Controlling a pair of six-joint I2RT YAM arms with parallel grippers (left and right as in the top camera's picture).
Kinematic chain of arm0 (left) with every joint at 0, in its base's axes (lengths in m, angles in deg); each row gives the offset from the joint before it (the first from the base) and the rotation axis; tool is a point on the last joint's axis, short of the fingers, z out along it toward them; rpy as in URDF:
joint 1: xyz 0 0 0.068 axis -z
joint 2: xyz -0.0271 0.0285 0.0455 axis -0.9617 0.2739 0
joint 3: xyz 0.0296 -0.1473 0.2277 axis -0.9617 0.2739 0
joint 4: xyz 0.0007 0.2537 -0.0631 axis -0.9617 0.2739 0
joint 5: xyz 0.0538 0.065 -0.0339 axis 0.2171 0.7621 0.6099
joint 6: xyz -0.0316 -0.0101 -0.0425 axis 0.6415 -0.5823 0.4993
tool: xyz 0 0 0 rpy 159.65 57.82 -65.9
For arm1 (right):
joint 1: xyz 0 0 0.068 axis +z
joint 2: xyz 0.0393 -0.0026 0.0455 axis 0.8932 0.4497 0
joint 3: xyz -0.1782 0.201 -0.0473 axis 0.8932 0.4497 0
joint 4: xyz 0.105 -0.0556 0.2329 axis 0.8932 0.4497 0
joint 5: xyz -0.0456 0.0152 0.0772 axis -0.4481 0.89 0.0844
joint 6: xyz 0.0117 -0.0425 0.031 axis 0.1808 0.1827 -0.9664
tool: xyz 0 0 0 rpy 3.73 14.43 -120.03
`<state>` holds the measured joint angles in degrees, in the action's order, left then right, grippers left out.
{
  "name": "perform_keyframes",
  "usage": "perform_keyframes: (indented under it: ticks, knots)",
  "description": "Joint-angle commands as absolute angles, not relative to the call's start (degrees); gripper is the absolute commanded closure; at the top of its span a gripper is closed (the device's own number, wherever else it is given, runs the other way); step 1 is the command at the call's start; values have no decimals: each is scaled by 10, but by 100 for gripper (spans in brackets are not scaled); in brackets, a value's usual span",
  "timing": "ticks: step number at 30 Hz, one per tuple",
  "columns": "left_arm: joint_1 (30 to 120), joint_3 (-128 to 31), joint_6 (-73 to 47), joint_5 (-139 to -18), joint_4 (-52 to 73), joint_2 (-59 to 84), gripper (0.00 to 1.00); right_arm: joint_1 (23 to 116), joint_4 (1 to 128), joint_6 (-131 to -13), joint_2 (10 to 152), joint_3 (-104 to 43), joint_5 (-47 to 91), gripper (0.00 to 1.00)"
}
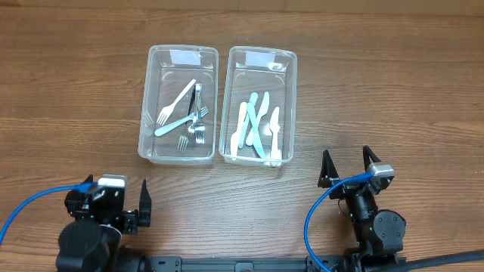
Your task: Pack container
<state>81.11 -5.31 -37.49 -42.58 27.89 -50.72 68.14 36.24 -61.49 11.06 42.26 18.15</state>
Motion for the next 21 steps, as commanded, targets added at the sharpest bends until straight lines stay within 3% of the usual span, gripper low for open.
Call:
perform_keyframes:
  ticks: [1,5,12,16,21]
  knots:
    - [786,40,-365,-522,192,-579,0,680,359,-612,105,429,182,0]
    - [765,132,-365,-591,47,-593,0,680,359,-612,105,429,182,0]
    - [764,252,-369,-528,-193,-594,0,680,359,-612,105,429,183,0]
    - [764,306,-321,-479,-241,-594,0,680,359,-612,105,429,182,0]
    - [764,311,-282,-474,-200,-594,0,680,360,-612,105,429,182,0]
